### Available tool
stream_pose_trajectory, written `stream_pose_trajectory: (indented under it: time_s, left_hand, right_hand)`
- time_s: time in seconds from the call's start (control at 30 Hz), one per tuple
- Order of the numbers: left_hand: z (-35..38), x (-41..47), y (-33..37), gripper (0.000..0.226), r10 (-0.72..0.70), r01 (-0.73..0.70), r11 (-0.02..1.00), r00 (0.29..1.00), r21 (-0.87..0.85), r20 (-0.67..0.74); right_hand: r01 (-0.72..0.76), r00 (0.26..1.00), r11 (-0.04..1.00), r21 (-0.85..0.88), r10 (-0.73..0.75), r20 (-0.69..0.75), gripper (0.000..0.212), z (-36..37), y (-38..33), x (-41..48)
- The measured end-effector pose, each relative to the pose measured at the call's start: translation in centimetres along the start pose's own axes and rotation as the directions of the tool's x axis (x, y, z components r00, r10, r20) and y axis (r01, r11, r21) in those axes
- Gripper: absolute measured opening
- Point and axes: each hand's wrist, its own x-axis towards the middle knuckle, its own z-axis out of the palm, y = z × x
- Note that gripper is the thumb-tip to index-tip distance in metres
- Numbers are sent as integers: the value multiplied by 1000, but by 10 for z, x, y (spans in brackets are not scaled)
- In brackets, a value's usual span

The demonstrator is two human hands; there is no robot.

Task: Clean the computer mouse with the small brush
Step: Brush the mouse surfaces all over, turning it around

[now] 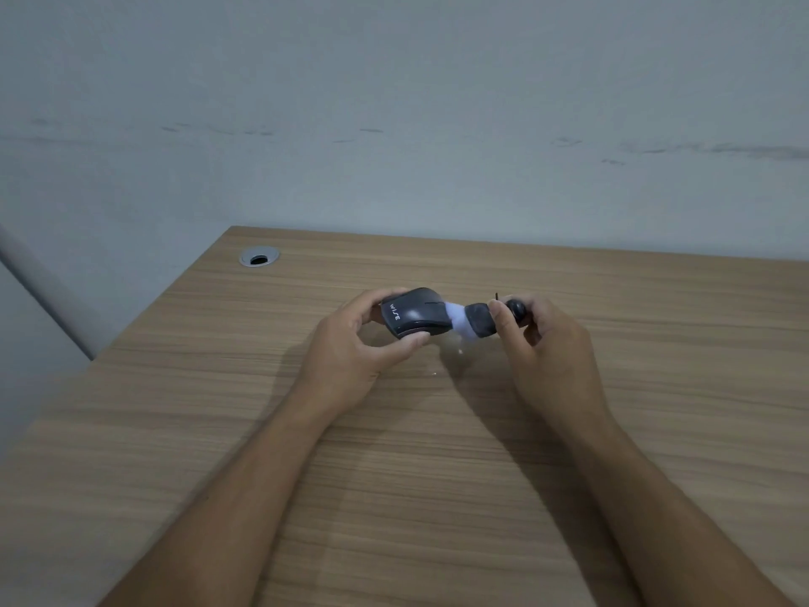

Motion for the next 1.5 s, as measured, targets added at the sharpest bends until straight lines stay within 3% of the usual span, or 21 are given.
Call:
stream_pose_trajectory:
  time_s: [0.13,0.23,0.33,0.53,0.63,0.77,0.87,1.1,1.23,1.37,1.5]
  left_hand:
    - [5,-1,1,53,14,-14,999,1000,52,11]
    - [6,-2,2,57,16,-21,995,998,94,53]
    - [4,-3,3,61,23,-29,997,996,75,83]
    - [-1,-4,4,59,5,3,999,988,-51,155]
    - [1,-4,6,59,7,0,999,986,-42,169]
    - [2,-3,4,62,6,-12,999,987,33,159]
    - [-1,-4,4,63,-6,-5,998,987,69,159]
    - [-2,-3,2,64,0,3,1000,981,-14,194]
    - [1,-2,3,65,-19,27,999,983,-38,183]
    - [0,-2,-1,62,-44,50,998,989,-38,139]
    - [-1,-3,0,63,-74,79,996,989,-39,127]
  right_hand:
    - [32,998,987,157,-24,-55,17,-2,-21,-8]
    - [74,993,974,215,-93,76,15,6,-33,-15]
    - [12,993,979,205,-36,112,16,14,-23,-12]
    - [-98,995,994,49,98,5,18,5,12,6]
    - [-136,989,985,105,141,-47,19,0,10,7]
    - [-47,998,970,238,55,-28,19,2,-16,-1]
    - [9,997,982,189,-24,80,18,14,-22,-8]
    - [-79,996,996,47,80,-25,23,6,9,7]
    - [-115,990,984,133,124,-62,21,0,4,6]
    - [-2,1000,976,216,0,8,15,2,-21,-6]
    - [39,995,985,166,-53,83,13,14,-25,-12]
